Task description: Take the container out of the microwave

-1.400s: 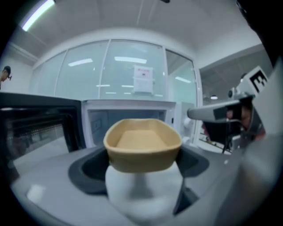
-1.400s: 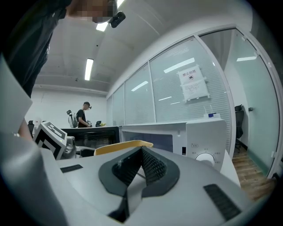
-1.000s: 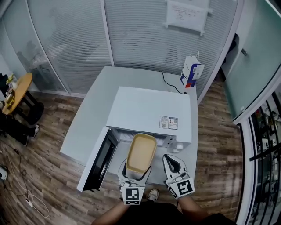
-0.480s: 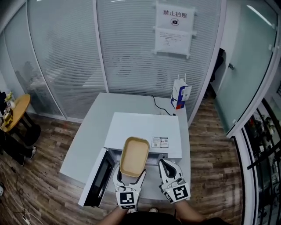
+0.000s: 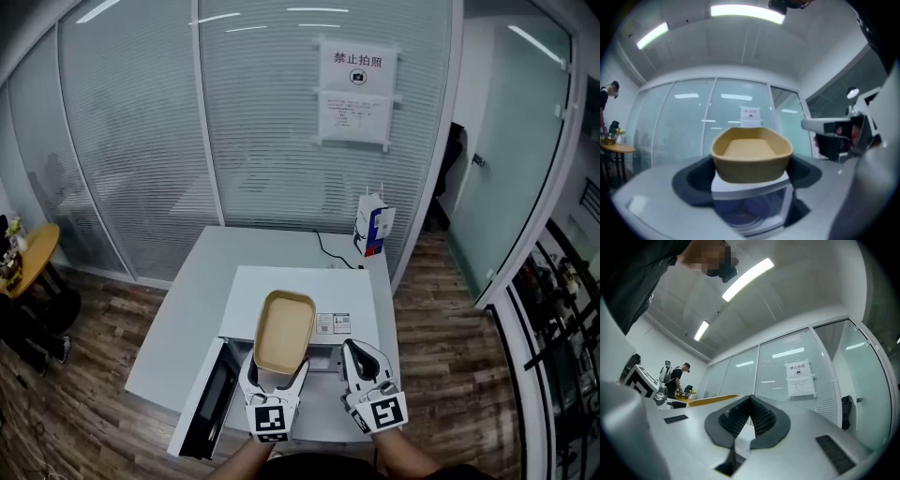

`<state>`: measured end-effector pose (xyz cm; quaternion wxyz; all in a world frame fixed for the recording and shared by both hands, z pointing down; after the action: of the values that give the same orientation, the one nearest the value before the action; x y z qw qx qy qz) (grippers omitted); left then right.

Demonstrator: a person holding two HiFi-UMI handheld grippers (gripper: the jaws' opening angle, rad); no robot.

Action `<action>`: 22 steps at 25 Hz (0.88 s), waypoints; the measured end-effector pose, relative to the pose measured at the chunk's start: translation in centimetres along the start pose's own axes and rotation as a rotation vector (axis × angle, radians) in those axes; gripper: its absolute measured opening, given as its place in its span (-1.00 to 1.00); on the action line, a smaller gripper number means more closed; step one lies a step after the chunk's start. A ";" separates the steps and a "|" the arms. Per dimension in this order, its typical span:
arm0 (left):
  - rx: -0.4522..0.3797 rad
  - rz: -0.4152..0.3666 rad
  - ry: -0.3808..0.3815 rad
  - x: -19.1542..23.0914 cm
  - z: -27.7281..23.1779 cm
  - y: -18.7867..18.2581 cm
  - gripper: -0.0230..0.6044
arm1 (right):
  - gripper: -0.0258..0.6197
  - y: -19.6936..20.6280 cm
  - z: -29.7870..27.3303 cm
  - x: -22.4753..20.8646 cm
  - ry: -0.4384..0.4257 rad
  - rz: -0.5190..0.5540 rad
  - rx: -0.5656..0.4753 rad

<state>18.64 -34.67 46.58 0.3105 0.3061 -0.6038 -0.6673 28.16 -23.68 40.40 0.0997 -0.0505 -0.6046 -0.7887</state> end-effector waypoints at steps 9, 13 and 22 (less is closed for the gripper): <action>-0.011 -0.003 -0.009 0.1 0.1 -0.5 0.59 | -0.92 0.3 -0.3 1.4 -0.055 -0.008 0.033; -0.010 -0.002 -0.009 0.2 0.4 -0.5 0.59 | -0.92 0.8 -0.2 2.1 -0.072 -0.016 0.051; -0.014 0.004 -0.017 0.3 0.7 -0.8 0.59 | -0.92 0.9 -0.2 2.1 -0.062 -0.007 0.073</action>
<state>17.89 -34.46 45.86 0.3087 0.2970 -0.6023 -0.6736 26.33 -24.26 41.60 0.0799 -0.0691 -0.6359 -0.7645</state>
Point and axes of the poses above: the fingertips, and each gripper's own axes: z backward along the fingers, x to its left, y out of its underside, the point moved 2 cm from there along z, backward along the fingers, and after that the axes turned 9 degrees about -y, right-handed, at the moved point
